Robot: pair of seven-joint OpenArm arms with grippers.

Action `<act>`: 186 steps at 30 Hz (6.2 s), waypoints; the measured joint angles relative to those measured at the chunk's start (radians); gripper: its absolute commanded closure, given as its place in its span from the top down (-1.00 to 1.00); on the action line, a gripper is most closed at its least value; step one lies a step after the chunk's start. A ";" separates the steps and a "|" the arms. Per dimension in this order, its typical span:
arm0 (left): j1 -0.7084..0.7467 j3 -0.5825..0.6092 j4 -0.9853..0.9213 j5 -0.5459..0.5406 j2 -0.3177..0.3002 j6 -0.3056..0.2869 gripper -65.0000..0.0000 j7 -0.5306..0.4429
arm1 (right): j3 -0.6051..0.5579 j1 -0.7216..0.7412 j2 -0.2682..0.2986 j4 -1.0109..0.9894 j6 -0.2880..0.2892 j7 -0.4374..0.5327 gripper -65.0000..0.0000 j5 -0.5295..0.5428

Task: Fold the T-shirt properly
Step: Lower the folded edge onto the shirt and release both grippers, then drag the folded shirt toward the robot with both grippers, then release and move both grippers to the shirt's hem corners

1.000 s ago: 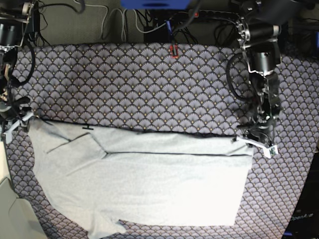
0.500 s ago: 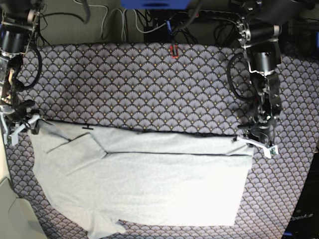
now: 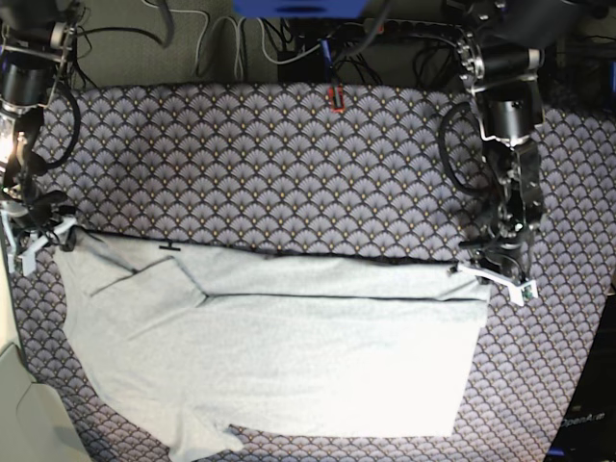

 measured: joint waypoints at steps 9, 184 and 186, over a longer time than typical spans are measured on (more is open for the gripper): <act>0.000 0.003 0.000 0.000 -0.021 -0.007 -0.99 0.008 | -0.003 -0.024 -0.005 -0.001 0.000 -0.002 -1.00 0.001; -0.175 -0.076 -0.190 0.164 -0.094 0.000 0.11 -0.175 | -0.438 0.517 -0.054 -0.787 -0.050 0.597 0.13 -0.258; -0.175 -0.076 -0.190 0.164 -0.094 0.000 0.11 -0.174 | -0.438 0.517 -0.061 -0.787 -0.050 0.598 0.13 -0.257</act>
